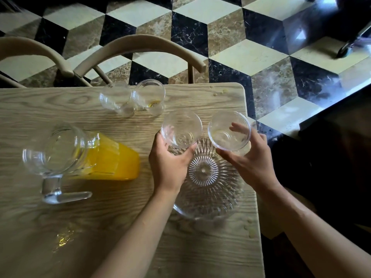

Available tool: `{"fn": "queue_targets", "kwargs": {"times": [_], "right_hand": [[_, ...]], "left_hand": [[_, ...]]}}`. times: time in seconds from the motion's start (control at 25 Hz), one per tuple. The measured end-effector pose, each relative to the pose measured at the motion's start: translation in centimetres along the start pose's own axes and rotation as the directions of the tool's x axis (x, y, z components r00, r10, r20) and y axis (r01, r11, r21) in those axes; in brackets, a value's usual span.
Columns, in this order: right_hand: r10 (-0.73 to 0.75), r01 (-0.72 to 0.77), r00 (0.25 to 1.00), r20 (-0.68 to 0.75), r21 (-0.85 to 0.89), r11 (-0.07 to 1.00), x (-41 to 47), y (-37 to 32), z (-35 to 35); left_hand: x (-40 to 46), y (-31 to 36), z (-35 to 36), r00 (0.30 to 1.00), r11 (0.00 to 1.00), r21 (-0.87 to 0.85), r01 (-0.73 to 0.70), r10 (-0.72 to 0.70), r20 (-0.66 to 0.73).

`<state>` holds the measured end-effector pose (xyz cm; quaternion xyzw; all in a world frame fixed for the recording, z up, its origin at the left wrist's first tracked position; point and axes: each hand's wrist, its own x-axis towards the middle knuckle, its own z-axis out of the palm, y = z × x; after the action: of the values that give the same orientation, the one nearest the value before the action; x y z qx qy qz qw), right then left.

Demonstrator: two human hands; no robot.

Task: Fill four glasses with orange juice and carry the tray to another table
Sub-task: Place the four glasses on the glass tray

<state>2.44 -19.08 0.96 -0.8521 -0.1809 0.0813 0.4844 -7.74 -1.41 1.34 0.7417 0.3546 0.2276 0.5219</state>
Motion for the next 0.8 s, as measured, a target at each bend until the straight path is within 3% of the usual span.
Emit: {"fn": "queue_targets", "kwargs": {"times": [0.28, 0.8], "right_hand": [[0.036, -0.035, 0.999, 0.021, -0.037, 0.999, -2.7, 0.6, -0.1], [0.052, -0.048, 0.998, 0.047, -0.077, 0.996, -3.0, 1.4, 0.1]], "left_hand": [[-2.4, -2.1, -1.4, 0.997, 0.999, 0.017, -0.043, 0.042, 0.062], [-2.5, -4.3, -0.4, 0.99, 0.993, -0.097, 0.072, -0.06, 0.125]]}}
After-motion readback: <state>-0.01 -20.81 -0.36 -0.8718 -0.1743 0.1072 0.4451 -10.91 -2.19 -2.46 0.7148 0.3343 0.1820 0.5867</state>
